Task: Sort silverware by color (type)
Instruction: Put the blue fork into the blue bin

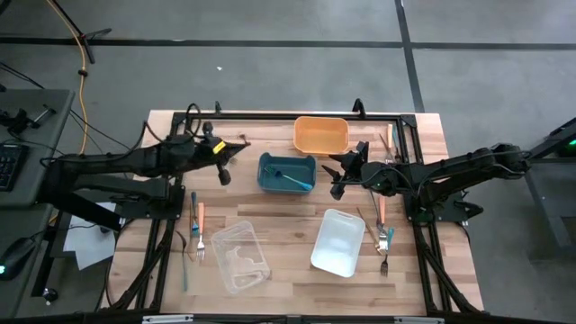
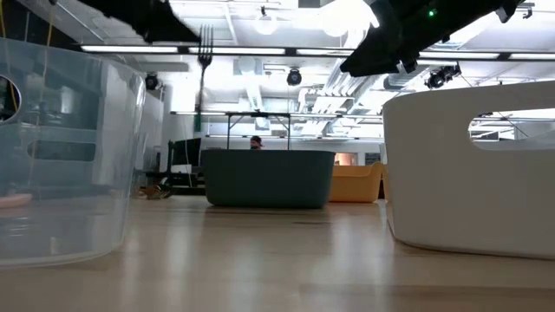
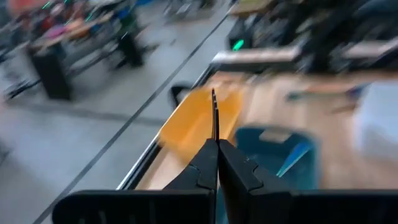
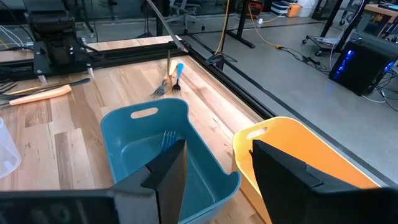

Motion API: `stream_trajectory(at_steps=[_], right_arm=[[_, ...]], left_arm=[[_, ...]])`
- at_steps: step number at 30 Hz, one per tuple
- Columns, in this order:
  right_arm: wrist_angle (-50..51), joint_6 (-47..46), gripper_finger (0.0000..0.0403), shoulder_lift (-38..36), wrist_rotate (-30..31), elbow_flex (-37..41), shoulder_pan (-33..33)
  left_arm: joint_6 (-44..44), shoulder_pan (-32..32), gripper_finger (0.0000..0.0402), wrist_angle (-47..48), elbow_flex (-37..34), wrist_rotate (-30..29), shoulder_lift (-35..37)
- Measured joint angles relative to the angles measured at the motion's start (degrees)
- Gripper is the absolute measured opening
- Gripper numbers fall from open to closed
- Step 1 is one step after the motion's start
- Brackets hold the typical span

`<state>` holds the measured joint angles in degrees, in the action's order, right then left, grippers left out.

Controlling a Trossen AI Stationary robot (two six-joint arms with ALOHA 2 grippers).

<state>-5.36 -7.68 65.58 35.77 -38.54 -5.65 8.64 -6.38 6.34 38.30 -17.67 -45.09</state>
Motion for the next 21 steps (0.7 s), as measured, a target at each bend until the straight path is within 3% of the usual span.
stream_trajectory(at_steps=[6, 11, 16, 21], right_arm=[[0.0, 0.02, 0.0177, 0.0, 0.0, 0.01, 0.0], [0.0, 0.0, 0.0177, 0.0, 0.0, -0.01, 0.01], [0.0, 0.02, 0.0177, 0.0, 0.0, -0.01, 0.02], [0.0, 0.11, 0.0177, 0.0, 0.0, -0.01, 0.01]], left_arm=[[0.61, 2.53, 0.0, -10.25, 0.0, 9.78, -1.35], [1.13, 3.94, 0.0, -24.49, -3.74, 14.65, -4.26], [0.98, 3.94, 0.0, -35.07, -7.5, 15.78, -7.76], [0.66, 3.92, 0.0, -37.09, -7.56, 15.78, -10.13]])
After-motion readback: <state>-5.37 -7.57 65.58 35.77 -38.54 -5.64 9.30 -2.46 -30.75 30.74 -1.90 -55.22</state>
